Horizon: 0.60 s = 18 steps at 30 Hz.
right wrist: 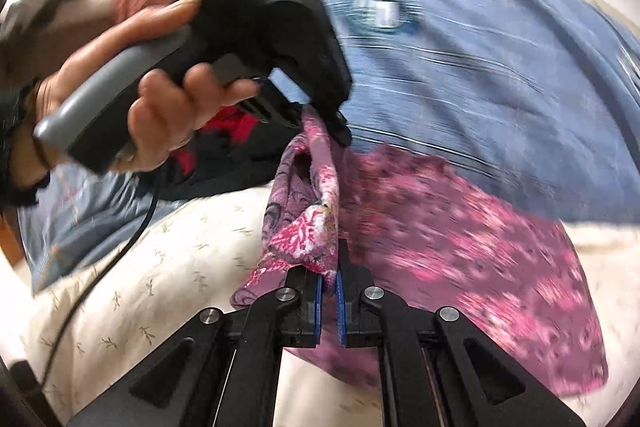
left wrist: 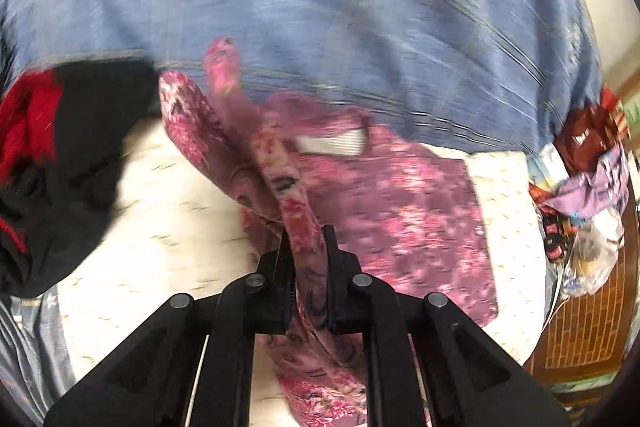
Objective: Fold small clothes
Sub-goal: 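Grasp the shirt side with the right tool and lift it up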
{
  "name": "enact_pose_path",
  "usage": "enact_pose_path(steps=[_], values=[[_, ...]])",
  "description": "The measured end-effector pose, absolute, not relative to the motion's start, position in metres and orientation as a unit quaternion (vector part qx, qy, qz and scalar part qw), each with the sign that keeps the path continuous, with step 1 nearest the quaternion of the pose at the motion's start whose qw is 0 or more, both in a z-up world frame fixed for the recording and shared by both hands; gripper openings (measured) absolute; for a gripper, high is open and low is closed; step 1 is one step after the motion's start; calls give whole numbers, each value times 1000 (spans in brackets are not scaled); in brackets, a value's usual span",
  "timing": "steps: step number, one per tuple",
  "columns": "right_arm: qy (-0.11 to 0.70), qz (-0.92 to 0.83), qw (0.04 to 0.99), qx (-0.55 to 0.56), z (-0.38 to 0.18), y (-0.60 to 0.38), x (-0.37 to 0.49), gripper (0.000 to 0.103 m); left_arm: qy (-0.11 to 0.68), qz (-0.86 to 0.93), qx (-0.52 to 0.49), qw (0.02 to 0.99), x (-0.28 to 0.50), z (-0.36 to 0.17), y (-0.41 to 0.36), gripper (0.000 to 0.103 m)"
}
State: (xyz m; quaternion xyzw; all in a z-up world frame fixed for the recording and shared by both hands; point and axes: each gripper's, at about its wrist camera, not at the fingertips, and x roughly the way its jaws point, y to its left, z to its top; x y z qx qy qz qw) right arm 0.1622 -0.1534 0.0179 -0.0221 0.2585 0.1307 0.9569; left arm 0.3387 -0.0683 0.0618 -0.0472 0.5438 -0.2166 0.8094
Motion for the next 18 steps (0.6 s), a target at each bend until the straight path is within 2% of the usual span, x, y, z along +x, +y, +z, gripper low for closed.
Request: enact_pose_path(steps=[7,18], values=[[257,90,960,67,26,-238,143,5,542,-236,-13,806,328,67,-159,9],[267,50,952,142,4,-320,125,5,564,-247,32,788,319,44,-258,9]])
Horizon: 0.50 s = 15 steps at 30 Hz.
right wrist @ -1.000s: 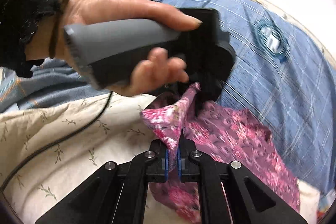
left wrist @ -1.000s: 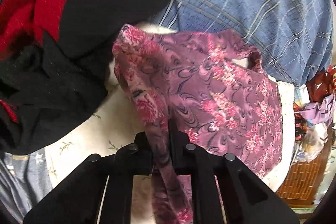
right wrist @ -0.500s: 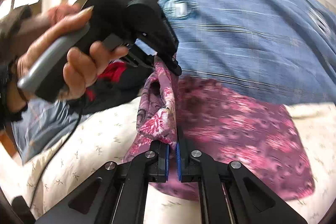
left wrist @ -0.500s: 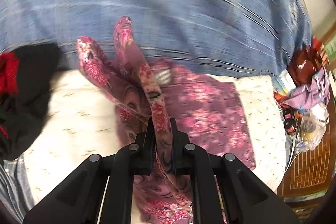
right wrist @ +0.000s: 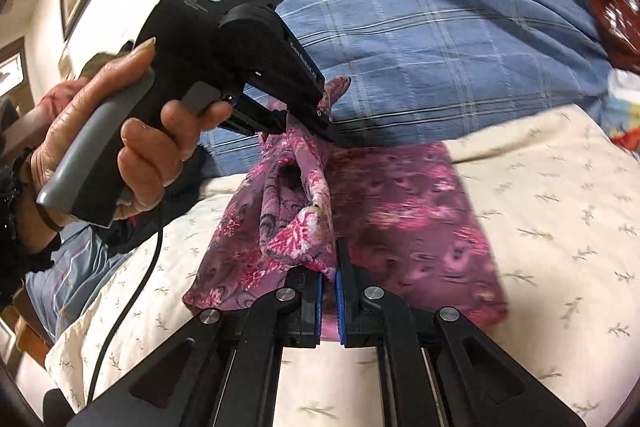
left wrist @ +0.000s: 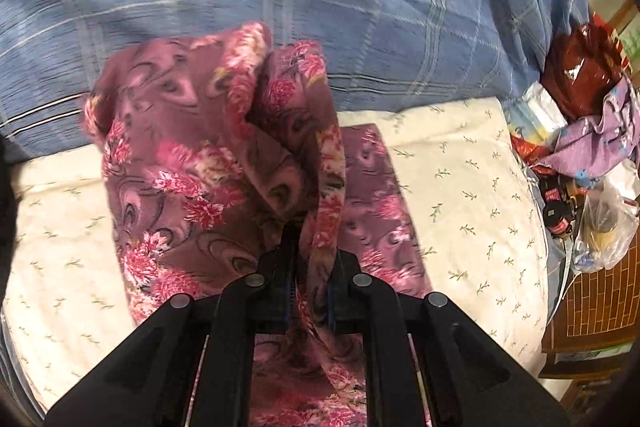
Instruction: Fold small clothes
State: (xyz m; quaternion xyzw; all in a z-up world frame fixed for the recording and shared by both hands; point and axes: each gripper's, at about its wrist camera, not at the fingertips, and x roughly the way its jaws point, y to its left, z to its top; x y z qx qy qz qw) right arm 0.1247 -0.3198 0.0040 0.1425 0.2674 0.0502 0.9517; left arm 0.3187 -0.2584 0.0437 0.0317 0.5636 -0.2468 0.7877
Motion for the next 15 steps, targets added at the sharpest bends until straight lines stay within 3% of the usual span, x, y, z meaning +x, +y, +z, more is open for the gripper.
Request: enact_pose_path(steps=[11,15], values=[[276,10,939,207,-26,-388,118,5,594,-233,68,767,319,-1,-336,11],[291,8,928,233,-37,-400,118,5,597,-233,62,765,319,-4,-341,25]])
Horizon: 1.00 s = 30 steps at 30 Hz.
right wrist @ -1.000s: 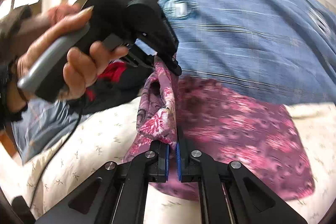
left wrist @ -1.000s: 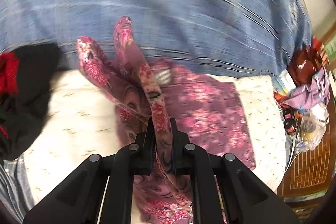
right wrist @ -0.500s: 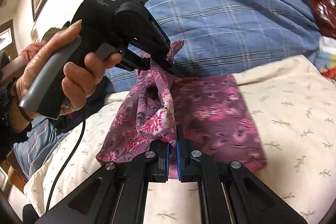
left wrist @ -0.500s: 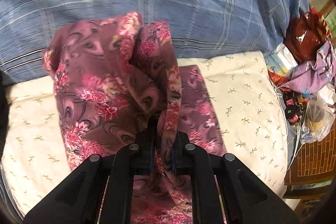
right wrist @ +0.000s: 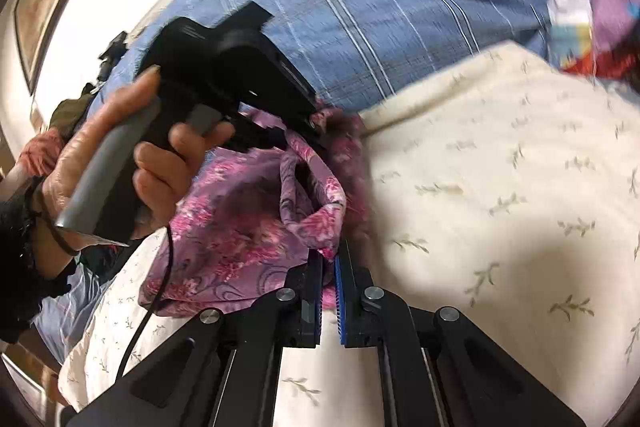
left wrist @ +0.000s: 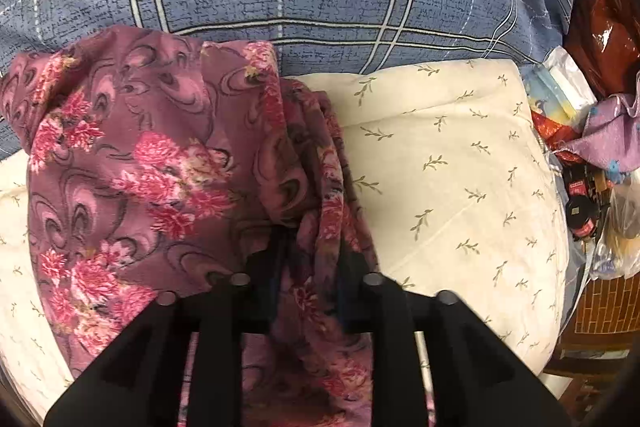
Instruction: Fold small clothes
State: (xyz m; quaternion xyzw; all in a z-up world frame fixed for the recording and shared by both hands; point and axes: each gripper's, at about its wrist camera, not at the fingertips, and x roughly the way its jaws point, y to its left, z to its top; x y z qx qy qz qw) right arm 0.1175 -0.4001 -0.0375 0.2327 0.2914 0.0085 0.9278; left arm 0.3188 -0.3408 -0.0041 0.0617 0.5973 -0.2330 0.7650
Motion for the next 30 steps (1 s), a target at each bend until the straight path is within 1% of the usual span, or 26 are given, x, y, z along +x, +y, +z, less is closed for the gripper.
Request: enact_pose_path(steps=[1,5,7,9,10,12,13,14,17,19,22,24,25,26,27,28,30], values=[[304,15,920,249,-43,-405,120,6,595,-234,60,767,318,-2,-341,30],[316,27,903,291,-46,-421,118,9,586,-249,49,769,314,19,-324,41],[308,19,905,292,-36,-429,112,21,567,-253,29,784,315,36,-297,53],[284,4,911,298,-23,-442,107,26,547,-251,3,798,321,51,-263,59],[276,2,912,302,-17,-448,109,26,539,-246,-12,805,325,56,-244,62],[271,5,911,310,-7,-458,122,28,527,-230,-39,817,335,59,-207,65],[277,14,909,312,-1,-462,138,32,526,-220,-54,819,340,55,-189,65],[284,23,906,312,2,-462,151,35,531,-213,-73,817,344,49,-173,65],[310,68,889,330,3,-458,205,45,559,-206,-153,788,352,20,-138,65],[337,65,875,341,-5,-456,244,46,572,-206,-192,770,355,2,-123,65],[375,70,855,350,-22,-450,289,46,578,-215,-217,757,355,-14,-120,65],[413,70,848,324,-30,-438,311,46,582,-222,-215,752,356,-21,-129,65],[419,65,852,309,-33,-432,317,41,584,-227,-213,750,357,-23,-135,65],[428,74,851,293,-35,-425,325,30,584,-228,-208,751,355,-22,-138,64],[435,73,854,277,-34,-418,329,9,580,-225,-195,759,354,-19,-144,62],[430,69,862,261,-28,-413,328,8,572,-225,-188,766,354,-16,-147,57],[376,83,890,245,-4,-411,310,8,547,-225,-184,785,348,-6,-144,50]])
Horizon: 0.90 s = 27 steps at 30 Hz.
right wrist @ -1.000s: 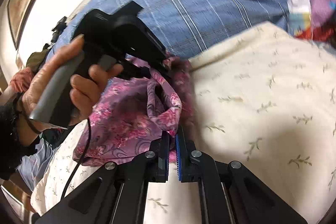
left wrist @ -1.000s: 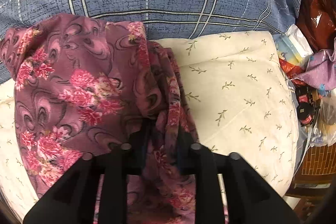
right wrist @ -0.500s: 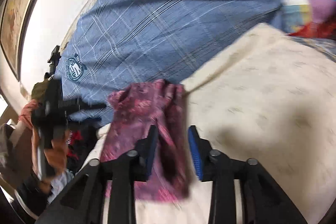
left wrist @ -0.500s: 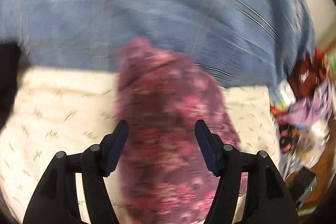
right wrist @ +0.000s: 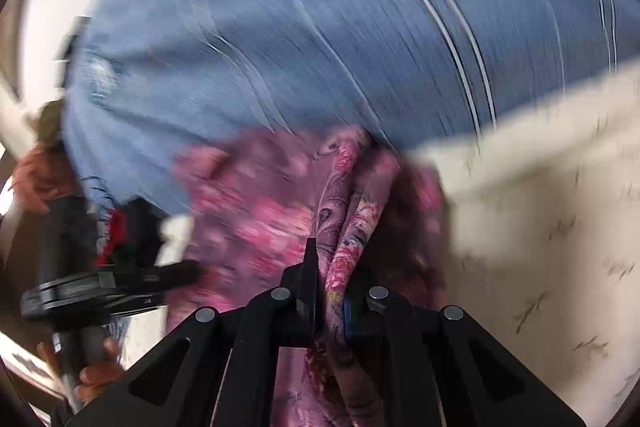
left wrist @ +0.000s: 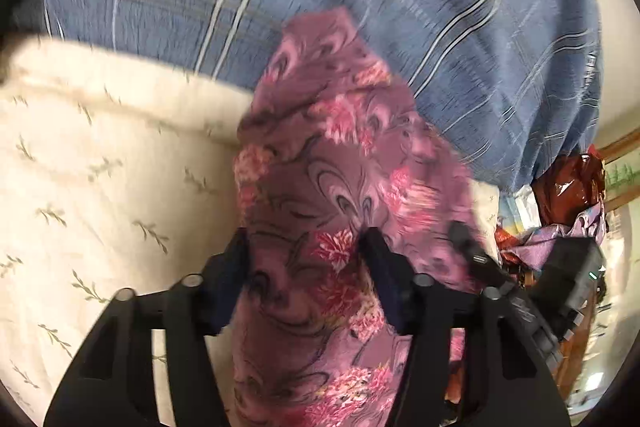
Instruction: Fold small clothes
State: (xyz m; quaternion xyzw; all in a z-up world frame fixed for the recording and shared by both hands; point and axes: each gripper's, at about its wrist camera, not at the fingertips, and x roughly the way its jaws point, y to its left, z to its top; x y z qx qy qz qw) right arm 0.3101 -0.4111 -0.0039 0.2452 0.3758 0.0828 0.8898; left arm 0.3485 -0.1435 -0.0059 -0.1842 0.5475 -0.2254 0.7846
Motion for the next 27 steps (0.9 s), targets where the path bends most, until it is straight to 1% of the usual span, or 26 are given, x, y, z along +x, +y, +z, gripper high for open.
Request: enact_pose_path(steps=[1,3,6,8,10,12,14,15,16,18,19,20,21,22,23,25,26,27], values=[[358,78,896,250,2,-415,301,8,543,-223,-182,789,348,-6,-143,44],[363,61,890,269,-6,-427,298,8,552,-211,-176,788,352,-15,-146,41],[423,33,867,261,-40,-433,307,8,577,-189,-166,777,358,-38,-154,41],[434,27,863,258,-51,-431,307,9,576,-186,-157,780,356,-40,-157,42],[434,35,857,275,-48,-435,309,16,577,-193,-161,777,352,-35,-155,42],[430,51,850,300,-39,-443,295,19,579,-208,-156,773,341,-23,-145,41],[426,74,844,317,-33,-452,275,27,572,-224,-144,776,320,-11,-139,42],[422,87,842,324,-31,-454,259,34,567,-234,-143,777,308,-7,-135,47],[419,93,842,327,-32,-457,248,39,563,-248,-147,775,295,-4,-132,54],[416,102,838,338,-35,-460,221,41,560,-261,-156,770,269,-9,-128,59],[417,105,836,339,-42,-457,210,39,563,-263,-158,768,261,-15,-127,59],[422,101,840,325,-46,-452,205,33,570,-259,-156,764,253,-23,-129,59],[424,91,850,298,-46,-443,210,20,579,-251,-156,760,249,-28,-134,56],[418,92,859,280,-40,-437,207,13,587,-250,-163,753,243,-33,-136,50],[399,104,868,276,-28,-433,203,13,584,-250,-162,755,236,-33,-138,48],[352,111,886,282,-6,-433,189,12,565,-231,-135,780,222,-29,-140,48],[347,108,888,281,-6,-434,186,12,562,-226,-126,786,219,-33,-150,48],[359,97,888,270,-11,-434,187,12,560,-221,-114,790,218,-34,-151,48]])
